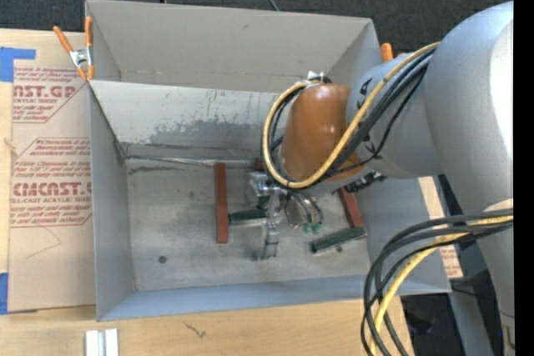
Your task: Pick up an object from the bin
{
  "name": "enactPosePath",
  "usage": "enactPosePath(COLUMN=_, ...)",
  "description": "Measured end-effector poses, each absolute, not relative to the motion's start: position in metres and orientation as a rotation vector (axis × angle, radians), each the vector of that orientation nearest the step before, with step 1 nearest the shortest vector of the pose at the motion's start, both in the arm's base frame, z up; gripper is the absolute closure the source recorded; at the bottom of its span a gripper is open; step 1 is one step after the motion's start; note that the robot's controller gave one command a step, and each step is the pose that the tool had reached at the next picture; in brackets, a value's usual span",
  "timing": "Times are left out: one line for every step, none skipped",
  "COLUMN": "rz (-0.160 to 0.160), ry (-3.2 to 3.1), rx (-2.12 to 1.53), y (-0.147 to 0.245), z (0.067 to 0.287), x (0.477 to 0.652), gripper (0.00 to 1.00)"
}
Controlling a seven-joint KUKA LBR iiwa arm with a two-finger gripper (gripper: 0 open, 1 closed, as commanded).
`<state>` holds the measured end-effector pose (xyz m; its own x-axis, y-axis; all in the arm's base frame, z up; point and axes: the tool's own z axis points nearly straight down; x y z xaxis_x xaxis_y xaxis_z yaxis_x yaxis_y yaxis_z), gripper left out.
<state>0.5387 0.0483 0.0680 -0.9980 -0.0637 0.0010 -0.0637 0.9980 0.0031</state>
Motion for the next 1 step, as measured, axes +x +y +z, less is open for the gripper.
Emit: enactPosePath(rz=-0.003, ry=-3.118, rx=0.414, y=0.0777, z=0.0705, x=0.5522, gripper=1.0)
